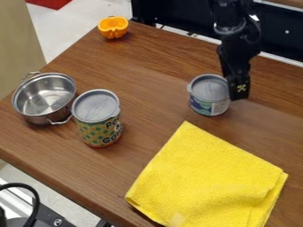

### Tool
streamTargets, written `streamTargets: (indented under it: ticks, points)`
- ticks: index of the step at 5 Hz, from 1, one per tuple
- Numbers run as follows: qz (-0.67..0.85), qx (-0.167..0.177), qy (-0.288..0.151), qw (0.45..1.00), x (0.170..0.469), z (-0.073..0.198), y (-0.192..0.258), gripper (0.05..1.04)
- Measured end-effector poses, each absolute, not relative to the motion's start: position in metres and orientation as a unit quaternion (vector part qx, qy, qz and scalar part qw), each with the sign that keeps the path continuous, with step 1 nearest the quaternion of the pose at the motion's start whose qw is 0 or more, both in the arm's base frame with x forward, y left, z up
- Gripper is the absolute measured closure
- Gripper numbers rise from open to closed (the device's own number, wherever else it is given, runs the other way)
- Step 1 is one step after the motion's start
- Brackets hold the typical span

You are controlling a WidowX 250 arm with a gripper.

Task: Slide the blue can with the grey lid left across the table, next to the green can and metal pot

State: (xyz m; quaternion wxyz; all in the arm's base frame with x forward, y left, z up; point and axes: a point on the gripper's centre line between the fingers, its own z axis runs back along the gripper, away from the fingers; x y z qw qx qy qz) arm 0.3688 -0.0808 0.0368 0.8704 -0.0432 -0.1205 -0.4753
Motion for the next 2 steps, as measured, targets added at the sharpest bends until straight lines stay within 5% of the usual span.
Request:
streamTargets:
  ticks: [2]
  points:
    - [-0.481, -0.036, -0.135, 0.866, 0.3702, 0.0346, -0.0882, 0.085]
